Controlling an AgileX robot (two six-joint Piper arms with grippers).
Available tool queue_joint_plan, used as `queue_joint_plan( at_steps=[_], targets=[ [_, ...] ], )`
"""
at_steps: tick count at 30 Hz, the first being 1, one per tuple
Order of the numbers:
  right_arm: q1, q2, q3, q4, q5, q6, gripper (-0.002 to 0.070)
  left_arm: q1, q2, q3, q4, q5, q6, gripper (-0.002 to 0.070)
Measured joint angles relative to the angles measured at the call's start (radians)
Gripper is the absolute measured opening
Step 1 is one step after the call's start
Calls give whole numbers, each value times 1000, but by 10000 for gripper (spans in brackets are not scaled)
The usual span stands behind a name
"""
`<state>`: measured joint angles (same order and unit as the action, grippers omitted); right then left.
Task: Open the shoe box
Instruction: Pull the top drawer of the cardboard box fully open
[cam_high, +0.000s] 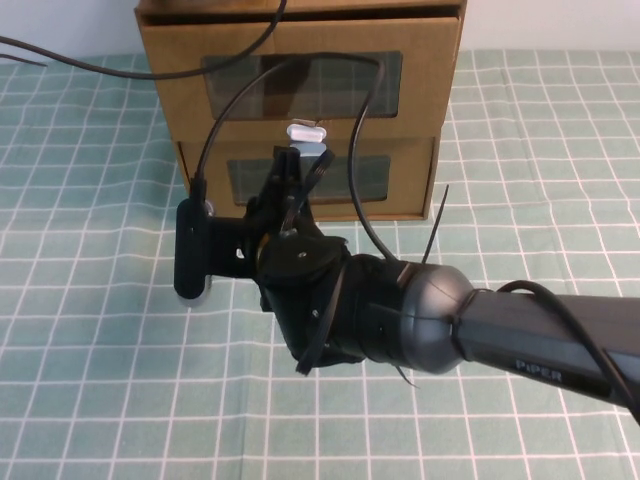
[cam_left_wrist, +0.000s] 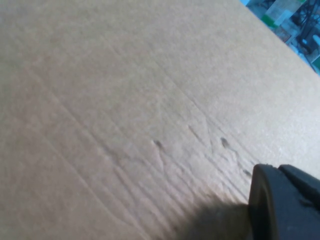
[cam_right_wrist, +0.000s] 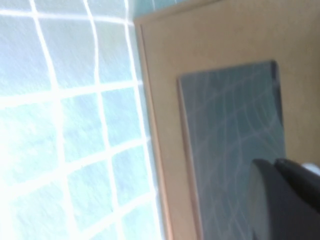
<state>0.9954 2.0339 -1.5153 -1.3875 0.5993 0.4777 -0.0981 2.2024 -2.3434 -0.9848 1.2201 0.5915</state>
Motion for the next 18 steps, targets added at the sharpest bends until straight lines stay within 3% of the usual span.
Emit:
queue_joint_plan(
  at_steps=[7,13,18],
  targets=[
    [-11,0,0,-166,177,91,15,9,2,0,-41,5,4,-6],
    [-59,-15,0,-250,134,165,188,9,2,0,-43,5,6,-5],
    [-84,-15,0,-256,86,171,262,9,2,0,-43,7,6,-6]
  ],
)
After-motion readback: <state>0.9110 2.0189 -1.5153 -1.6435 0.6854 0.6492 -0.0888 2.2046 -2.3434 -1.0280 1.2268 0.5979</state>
